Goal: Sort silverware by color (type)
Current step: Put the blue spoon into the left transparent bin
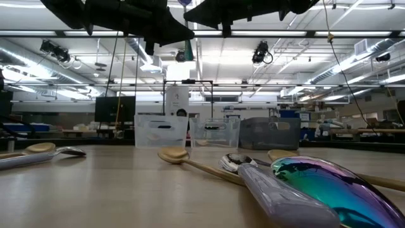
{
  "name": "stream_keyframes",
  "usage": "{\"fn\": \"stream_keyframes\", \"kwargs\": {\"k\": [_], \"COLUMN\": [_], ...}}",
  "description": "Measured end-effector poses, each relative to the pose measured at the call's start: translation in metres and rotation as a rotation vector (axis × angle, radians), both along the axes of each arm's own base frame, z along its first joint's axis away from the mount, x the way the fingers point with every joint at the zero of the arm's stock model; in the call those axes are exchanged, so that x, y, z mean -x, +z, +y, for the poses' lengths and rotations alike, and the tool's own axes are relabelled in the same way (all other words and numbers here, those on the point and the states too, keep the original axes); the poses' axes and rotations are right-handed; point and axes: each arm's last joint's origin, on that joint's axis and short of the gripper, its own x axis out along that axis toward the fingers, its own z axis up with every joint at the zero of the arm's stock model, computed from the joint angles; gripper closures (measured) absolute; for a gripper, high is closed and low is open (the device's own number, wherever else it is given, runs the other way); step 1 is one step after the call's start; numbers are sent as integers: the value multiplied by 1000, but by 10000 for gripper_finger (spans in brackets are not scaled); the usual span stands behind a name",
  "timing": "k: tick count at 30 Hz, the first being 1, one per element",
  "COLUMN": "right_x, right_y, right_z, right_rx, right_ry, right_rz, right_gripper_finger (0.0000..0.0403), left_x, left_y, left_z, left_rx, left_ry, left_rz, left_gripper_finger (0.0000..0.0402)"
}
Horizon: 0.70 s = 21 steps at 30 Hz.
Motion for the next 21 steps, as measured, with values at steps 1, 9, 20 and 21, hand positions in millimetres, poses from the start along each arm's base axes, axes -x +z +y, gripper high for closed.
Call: {"fn": "stream_keyframes", "kwargs": {"k": [1,9,20,21], "right_x": [0,0,1,2], "right_y": [0,-1,-2,-2], "right_z": [0,0,-1,-1], "right_rx": [0,-7,-28,-30], "right_ry": [0,-5,-24,-24], "right_rz": [0,4,15,29], "right_gripper_finger": [383,359,242,233], "left_x": [0,0,1,1], "left_y": [0,-1,-3,-3], "left_z": [0,0,0,0], "left_rx": [-4,-6,-6,-6], "left_ry": [0,9,8,8], "left_rz": [2,17,30,30], "left_gripper_finger": [383,385,386,386]}}
